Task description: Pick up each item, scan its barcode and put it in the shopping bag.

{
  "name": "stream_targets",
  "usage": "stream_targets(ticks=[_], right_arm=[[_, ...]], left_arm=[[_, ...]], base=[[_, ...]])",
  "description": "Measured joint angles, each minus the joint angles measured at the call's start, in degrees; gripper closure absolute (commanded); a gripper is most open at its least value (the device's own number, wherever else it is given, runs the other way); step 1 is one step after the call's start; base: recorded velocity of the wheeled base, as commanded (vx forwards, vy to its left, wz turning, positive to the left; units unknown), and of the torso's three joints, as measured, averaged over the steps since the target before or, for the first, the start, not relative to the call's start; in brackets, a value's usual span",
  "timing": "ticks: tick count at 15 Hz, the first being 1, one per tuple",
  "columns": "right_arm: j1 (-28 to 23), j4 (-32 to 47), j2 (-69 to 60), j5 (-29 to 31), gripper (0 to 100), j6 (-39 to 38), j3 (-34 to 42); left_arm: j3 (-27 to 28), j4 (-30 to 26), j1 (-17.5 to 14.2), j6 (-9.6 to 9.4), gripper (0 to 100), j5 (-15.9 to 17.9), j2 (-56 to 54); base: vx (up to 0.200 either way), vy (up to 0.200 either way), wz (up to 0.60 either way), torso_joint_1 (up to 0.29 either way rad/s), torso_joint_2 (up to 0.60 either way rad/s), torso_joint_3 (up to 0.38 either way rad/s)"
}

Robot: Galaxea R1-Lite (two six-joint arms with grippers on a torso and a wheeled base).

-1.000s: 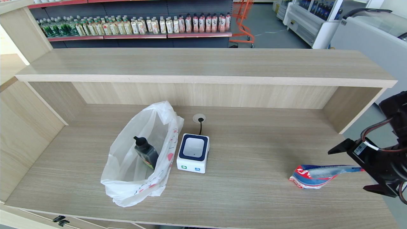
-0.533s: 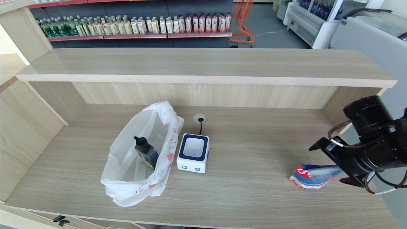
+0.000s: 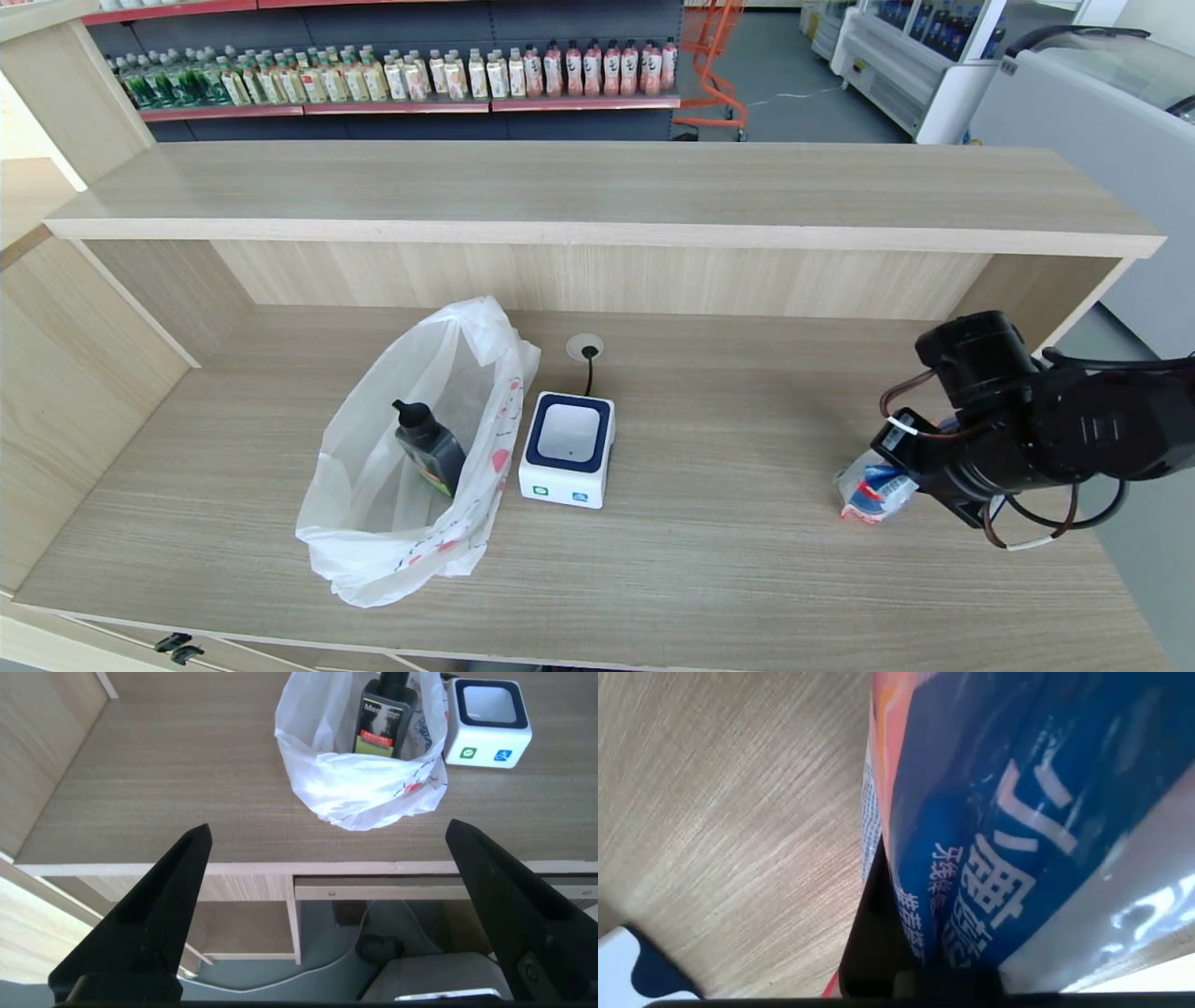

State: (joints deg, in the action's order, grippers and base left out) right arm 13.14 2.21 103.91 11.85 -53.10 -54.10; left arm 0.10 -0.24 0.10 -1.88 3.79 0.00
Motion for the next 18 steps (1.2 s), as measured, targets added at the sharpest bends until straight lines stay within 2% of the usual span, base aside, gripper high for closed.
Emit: stream_targets(ticks=[6, 8, 9, 13, 15, 16, 18], right_arm=[[0.3, -2.1, -2.2, -1.0, 100, 13.3, 0.2], [0.3, -3.8, -5.8, -6.3, 100, 18.8, 1.5], [0.2, -4.9, -7.9, -13.1, 100, 22.0, 2.4], [-3.1, -6.5, -17.6, -49.7, 100, 41.7, 7.1], [-3.7, -6.7, -21.4, -64.7, 100, 45.5, 8.8], [-3.1, -6.8, -22.9, -68.9, 100, 46.6, 9.2], [-1.7, -6.9, -24.5, -73.1, 100, 46.9, 9.7]], left_arm=[[0.0, 0.0, 0.0, 0.00, 0, 0.0, 0.0], [0.0, 0.0, 0.0, 0.02, 0, 0.0, 0.0], [0.0, 0.0, 0.0, 0.00, 0, 0.0, 0.0], [0.0, 0.0, 0.0, 0.00, 0, 0.0, 0.0], [0.0, 0.0, 0.0, 0.02, 0, 0.0, 0.0], [0.0, 0.0, 0.0, 0.02, 0, 0.0, 0.0], [0.0, 0.0, 0.0, 0.02, 0, 0.0, 0.0]], base=[[0.000, 0.000, 0.00, 0.000, 0.00, 0.000], [0.000, 0.000, 0.00, 0.000, 0.00, 0.000], [0.000, 0.000, 0.00, 0.000, 0.00, 0.000], [0.000, 0.000, 0.00, 0.000, 0.00, 0.000], [0.000, 0.000, 0.00, 0.000, 0.00, 0.000], [0.000, 0.000, 0.00, 0.000, 0.00, 0.000], [0.000, 0.000, 0.00, 0.000, 0.00, 0.000]])
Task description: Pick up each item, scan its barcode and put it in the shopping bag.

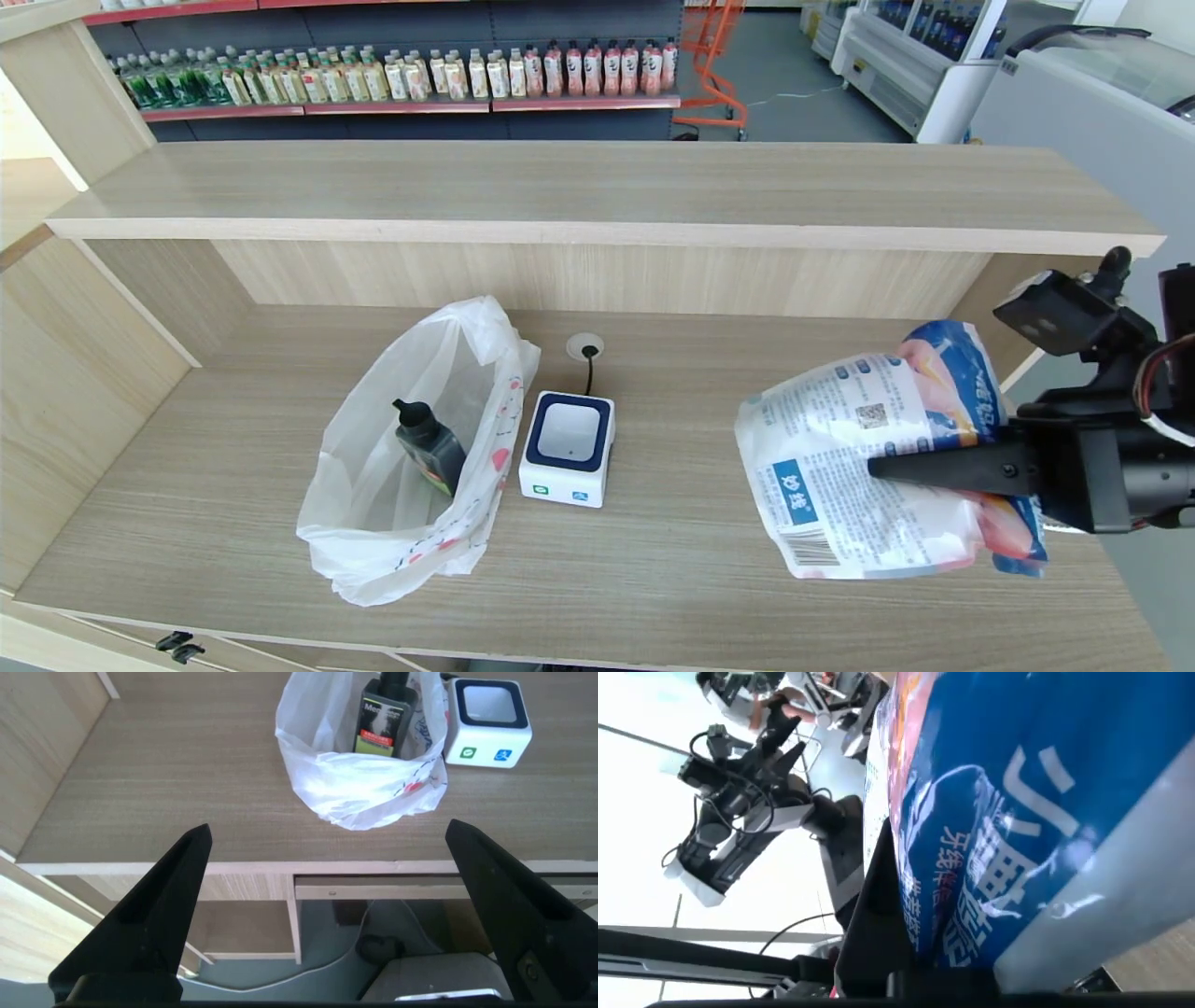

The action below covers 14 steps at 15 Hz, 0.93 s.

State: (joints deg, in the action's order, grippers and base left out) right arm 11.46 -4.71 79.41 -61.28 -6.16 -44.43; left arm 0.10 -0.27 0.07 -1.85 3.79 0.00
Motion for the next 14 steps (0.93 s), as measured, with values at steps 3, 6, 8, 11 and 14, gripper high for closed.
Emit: stream_targets(ticks=[3, 6, 8, 11, 14], right_arm=[[2.3, 0.1, -0.6, -1.9, 100, -0.4, 0.3], [3.2, -0.3, -0.5, -2.1, 100, -7.1, -1.0], [3.3, -0.4, -0.6, -2.1, 100, -8.8, -1.5], [3.4, -0.4, -0.5, -2.1, 100, -8.9, -1.6], [3.7, -0.3, -0.4, -2.1, 100, -9.8, -1.7]], left_arm=[[0.0, 0.0, 0.0, -0.02, 0, 0.0, 0.0], [0.0, 0.0, 0.0, 0.00, 0, 0.0, 0.0], [0.0, 0.0, 0.0, -0.04, 0, 0.0, 0.0], [0.0, 0.0, 0.0, -0.02, 0, 0.0, 0.0], [0.0, 0.0, 0.0, 0.00, 0, 0.0, 0.0]], base=[[0.000, 0.000, 0.00, 0.000, 0.00, 0.000], [0.000, 0.000, 0.00, 0.000, 0.00, 0.000], [0.000, 0.000, 0.00, 0.000, 0.00, 0.000], [0.000, 0.000, 0.00, 0.000, 0.00, 0.000], [0.000, 0.000, 0.00, 0.000, 0.00, 0.000]])
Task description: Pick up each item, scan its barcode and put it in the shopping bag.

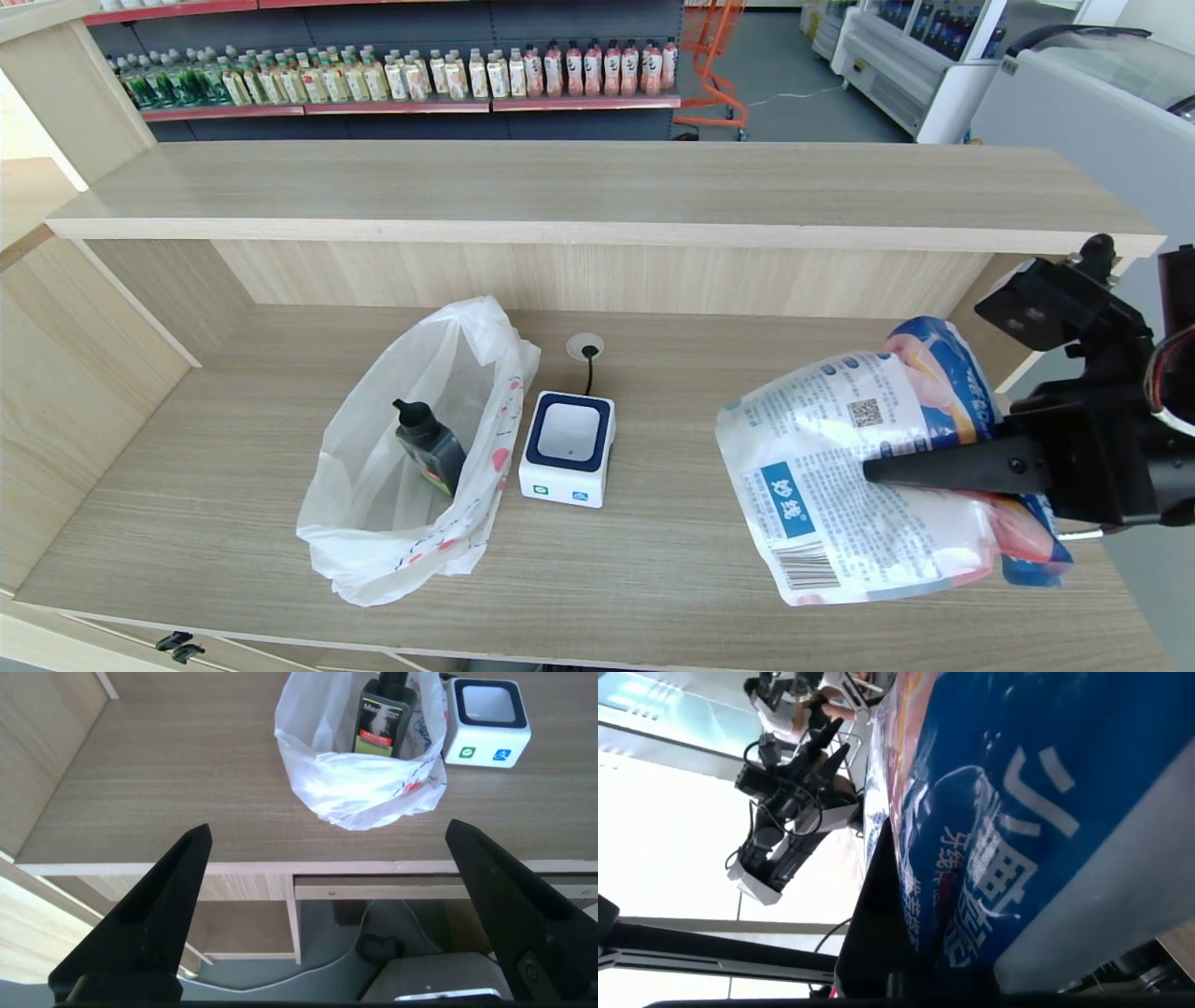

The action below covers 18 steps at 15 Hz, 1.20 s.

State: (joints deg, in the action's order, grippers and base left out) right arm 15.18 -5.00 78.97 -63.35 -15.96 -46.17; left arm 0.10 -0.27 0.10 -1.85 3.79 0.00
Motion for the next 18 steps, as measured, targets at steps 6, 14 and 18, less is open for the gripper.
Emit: stream_targets(ticks=[6, 14, 18], right_arm=[[1.1, -0.1, -0.2, 0.0, 100, -3.7, -1.1], [4.8, -1.4, 0.6, 0.1, 100, -3.6, -0.6], [5.1, -1.7, 1.2, 0.3, 100, -3.5, -0.4]], left_arm=[[0.0, 0.0, 0.0, 0.00, 0, 0.0, 0.0], [0.0, 0.0, 0.0, 0.00, 0, 0.0, 0.0], [0.0, 0.0, 0.0, -0.02, 0, 0.0, 0.0]], base=[[0.000, 0.000, 0.00, 0.000, 0.00, 0.000], [0.000, 0.000, 0.00, 0.000, 0.00, 0.000], [0.000, 0.000, 0.00, 0.000, 0.00, 0.000]])
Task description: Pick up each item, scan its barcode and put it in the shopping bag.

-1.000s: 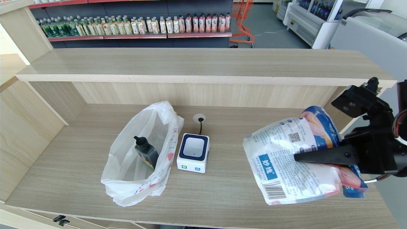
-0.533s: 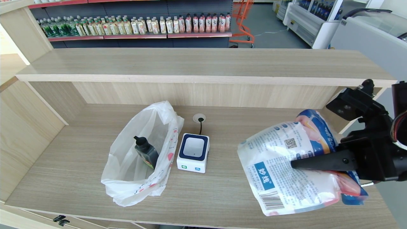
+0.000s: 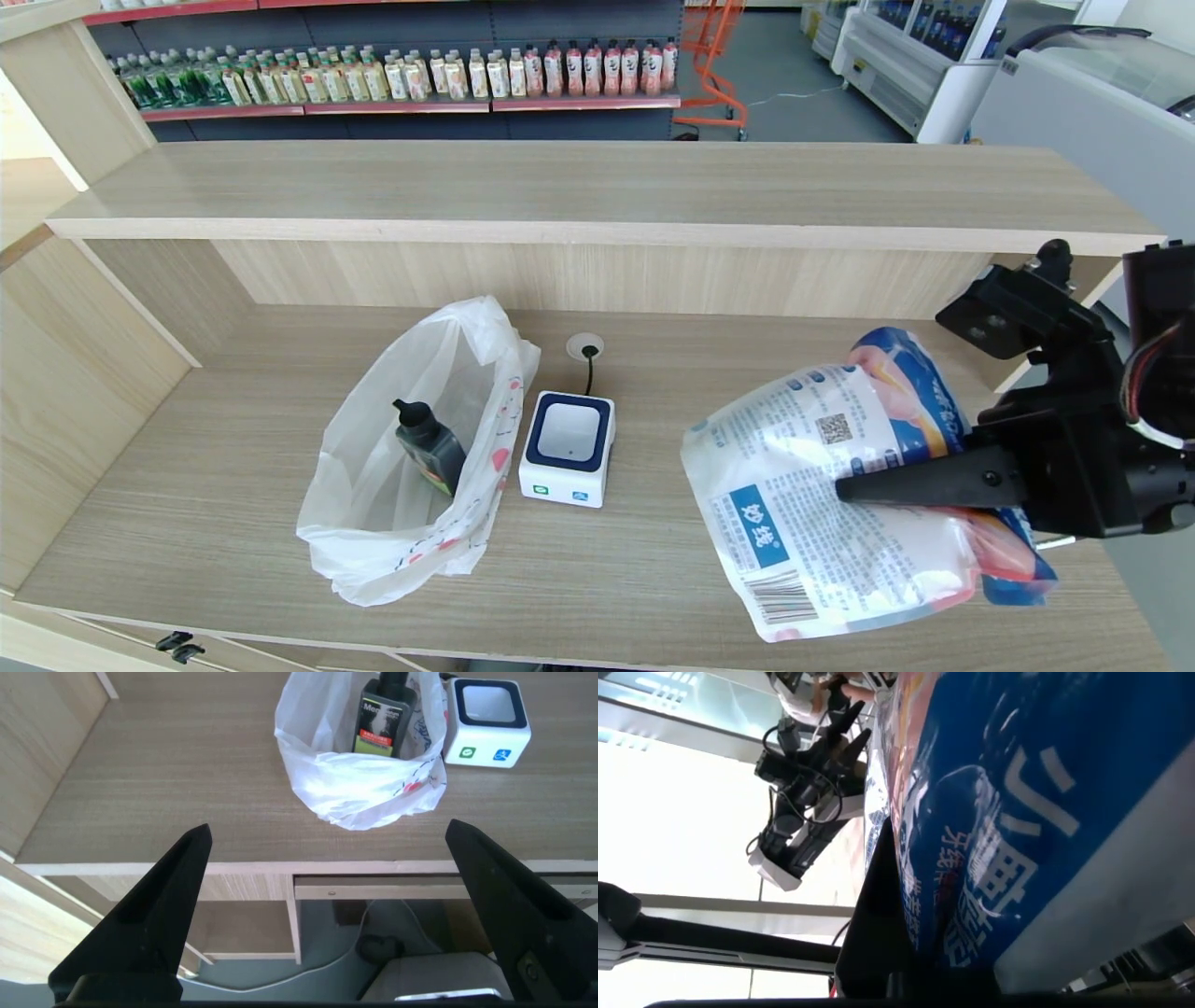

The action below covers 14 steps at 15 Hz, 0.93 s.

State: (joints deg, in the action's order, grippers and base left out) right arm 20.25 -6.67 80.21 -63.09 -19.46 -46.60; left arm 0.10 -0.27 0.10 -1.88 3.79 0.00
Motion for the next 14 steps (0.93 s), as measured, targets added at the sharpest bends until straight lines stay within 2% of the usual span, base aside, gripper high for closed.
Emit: stream_targets(ticks=[5, 7, 8, 10, 12, 14], right_arm=[[0.0, 0.0, 0.0, 0.2, 100, 0.3, 0.2], [0.0, -0.7, 0.0, 1.9, 100, 3.2, 0.5], [-0.1, -1.0, 0.0, 3.1, 100, 6.6, 1.1], [-2.1, -1.4, -0.1, 6.1, 100, 23.2, 2.9], [-8.4, -1.6, -0.8, 8.3, 100, 36.3, 5.5], [-14.3, -1.8, -3.3, 14.0, 100, 42.2, 7.7]], left_arm=[[0.0, 0.0, 0.0, 0.00, 0, 0.0, 0.0], [0.0, 0.0, 0.0, 0.02, 0, 0.0, 0.0], [0.0, 0.0, 0.0, 0.00, 0, 0.0, 0.0], [0.0, 0.0, 0.0, 0.02, 0, 0.0, 0.0], [0.0, 0.0, 0.0, 0.02, 0, 0.0, 0.0], [0.0, 0.0, 0.0, 0.02, 0, 0.0, 0.0]], base=[[0.000, 0.000, 0.00, 0.000, 0.00, 0.000], [0.000, 0.000, 0.00, 0.000, 0.00, 0.000], [0.000, 0.000, 0.00, 0.000, 0.00, 0.000], [0.000, 0.000, 0.00, 0.000, 0.00, 0.000], [0.000, 0.000, 0.00, 0.000, 0.00, 0.000], [0.000, 0.000, 0.00, 0.000, 0.00, 0.000]])
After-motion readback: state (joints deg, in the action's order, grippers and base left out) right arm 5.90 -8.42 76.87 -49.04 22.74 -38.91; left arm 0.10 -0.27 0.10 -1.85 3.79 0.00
